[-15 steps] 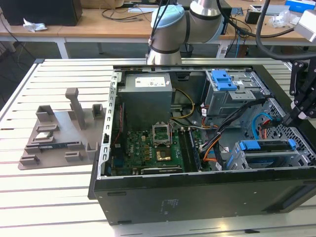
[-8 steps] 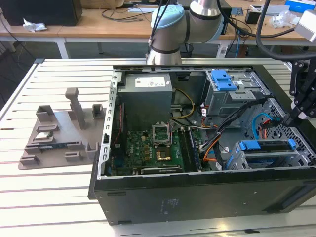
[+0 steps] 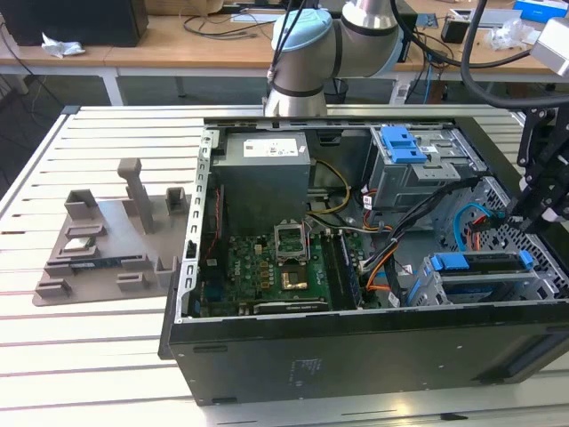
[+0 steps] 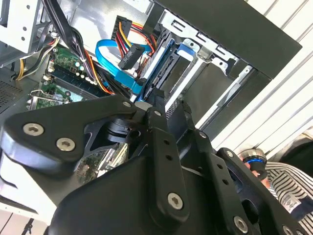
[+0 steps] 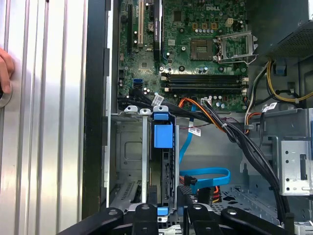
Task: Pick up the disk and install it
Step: 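Insert the first disk wire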
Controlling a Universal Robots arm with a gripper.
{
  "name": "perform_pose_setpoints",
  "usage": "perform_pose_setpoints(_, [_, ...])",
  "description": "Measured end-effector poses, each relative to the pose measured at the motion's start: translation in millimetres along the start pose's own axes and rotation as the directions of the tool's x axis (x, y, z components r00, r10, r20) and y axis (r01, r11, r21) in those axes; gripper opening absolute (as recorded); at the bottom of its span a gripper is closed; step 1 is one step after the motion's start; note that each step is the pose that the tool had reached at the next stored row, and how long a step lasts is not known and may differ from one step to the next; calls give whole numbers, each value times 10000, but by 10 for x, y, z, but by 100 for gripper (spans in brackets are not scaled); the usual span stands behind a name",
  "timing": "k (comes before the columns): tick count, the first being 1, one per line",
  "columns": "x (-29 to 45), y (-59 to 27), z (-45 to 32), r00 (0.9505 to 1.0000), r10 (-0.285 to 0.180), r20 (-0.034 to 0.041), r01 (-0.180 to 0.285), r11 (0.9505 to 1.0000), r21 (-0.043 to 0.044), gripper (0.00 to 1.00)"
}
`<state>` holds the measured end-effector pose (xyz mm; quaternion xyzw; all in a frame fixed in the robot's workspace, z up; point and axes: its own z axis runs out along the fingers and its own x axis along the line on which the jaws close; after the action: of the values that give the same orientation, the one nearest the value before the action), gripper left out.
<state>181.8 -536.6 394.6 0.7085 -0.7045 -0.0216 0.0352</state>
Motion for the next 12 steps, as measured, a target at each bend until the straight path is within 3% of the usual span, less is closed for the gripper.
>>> perform_pose_setpoints(5, [-37,-47,10,10000,-1,0,1,10000,-2,30])
perform_pose_setpoints(8, [-116,-96,45,10000,0,1,0,10000,-9,30])
perform_pose_setpoints(12, [-311,-112,166,10000,0,-1,0,10000,-10,30])
